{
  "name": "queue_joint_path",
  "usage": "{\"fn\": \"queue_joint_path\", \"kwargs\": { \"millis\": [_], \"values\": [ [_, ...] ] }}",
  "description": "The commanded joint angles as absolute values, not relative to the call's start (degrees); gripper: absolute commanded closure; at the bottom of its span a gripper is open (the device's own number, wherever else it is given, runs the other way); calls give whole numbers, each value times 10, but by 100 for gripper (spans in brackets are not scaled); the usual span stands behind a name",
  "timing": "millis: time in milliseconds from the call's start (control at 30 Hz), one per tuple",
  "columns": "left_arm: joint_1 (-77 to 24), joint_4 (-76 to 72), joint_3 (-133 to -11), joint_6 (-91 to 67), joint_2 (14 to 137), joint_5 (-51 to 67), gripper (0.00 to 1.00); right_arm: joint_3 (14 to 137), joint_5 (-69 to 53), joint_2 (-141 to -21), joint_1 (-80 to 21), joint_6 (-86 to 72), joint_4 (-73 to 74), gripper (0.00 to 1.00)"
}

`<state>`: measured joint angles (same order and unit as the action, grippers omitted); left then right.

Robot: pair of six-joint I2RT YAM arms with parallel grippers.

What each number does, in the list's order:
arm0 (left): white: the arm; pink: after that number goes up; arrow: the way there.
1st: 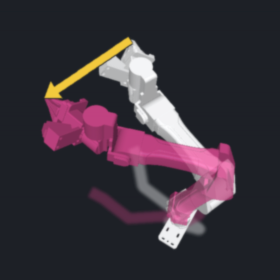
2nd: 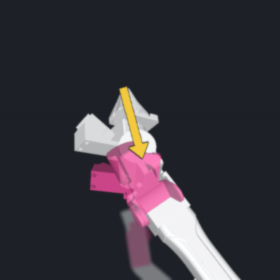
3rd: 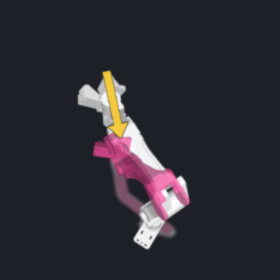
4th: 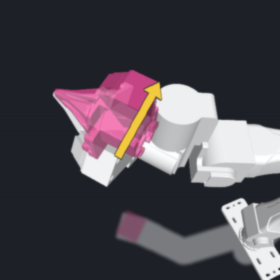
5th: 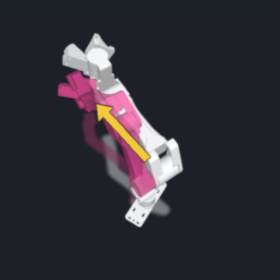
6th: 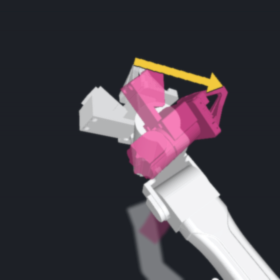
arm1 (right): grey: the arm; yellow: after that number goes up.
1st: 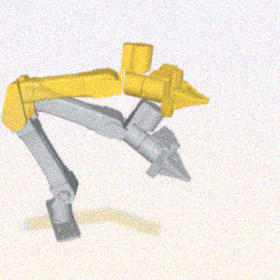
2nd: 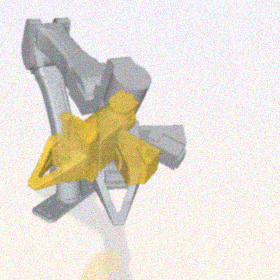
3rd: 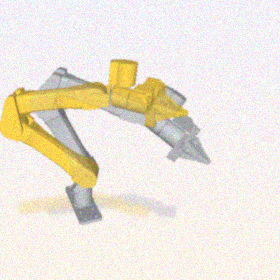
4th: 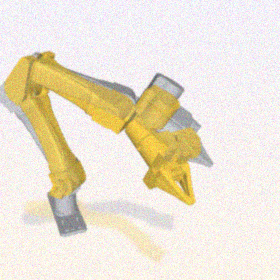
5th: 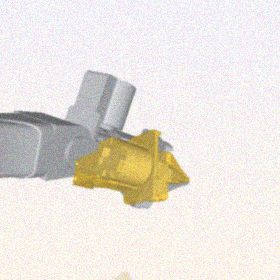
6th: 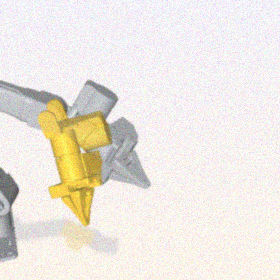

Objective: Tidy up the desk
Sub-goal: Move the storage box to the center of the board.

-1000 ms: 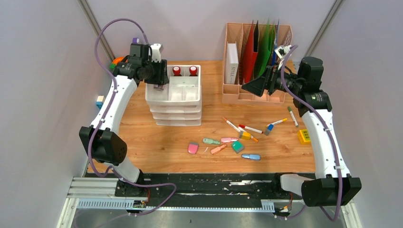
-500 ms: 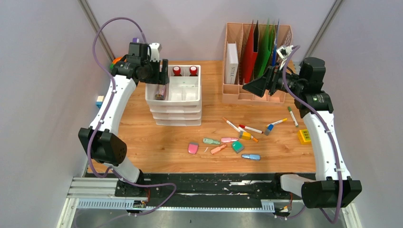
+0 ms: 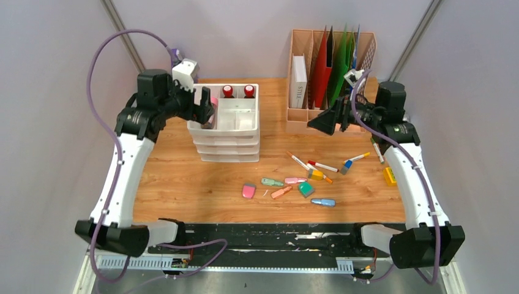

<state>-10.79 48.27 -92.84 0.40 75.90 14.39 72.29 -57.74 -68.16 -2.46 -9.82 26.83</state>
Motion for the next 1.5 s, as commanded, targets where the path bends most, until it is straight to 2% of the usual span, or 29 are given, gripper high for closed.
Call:
{"fn": "queue_joint_path", "kwargs": {
  "millis": [0,267,500,733,1000,1467],
  "values": [
    [-106,440,-851,75,680,186,0,712,-557,-695,-86,-5,279,19],
    [-105,397,-846,70,678,13,0,726,-390,-764,-258,116,294,19],
    [-105,334,-906,47,777,-58,0,761,-358,-833,-302,118,294,21],
    [-105,315,-990,83,894,-14,0,763,-369,-857,-325,135,304,24],
    [-98,268,-1031,58,947,29,0,785,-374,-932,-378,157,308,31],
    [-86,294,-1105,28,1051,4,1,858,-336,-1026,-393,137,284,35]
  ]
}}
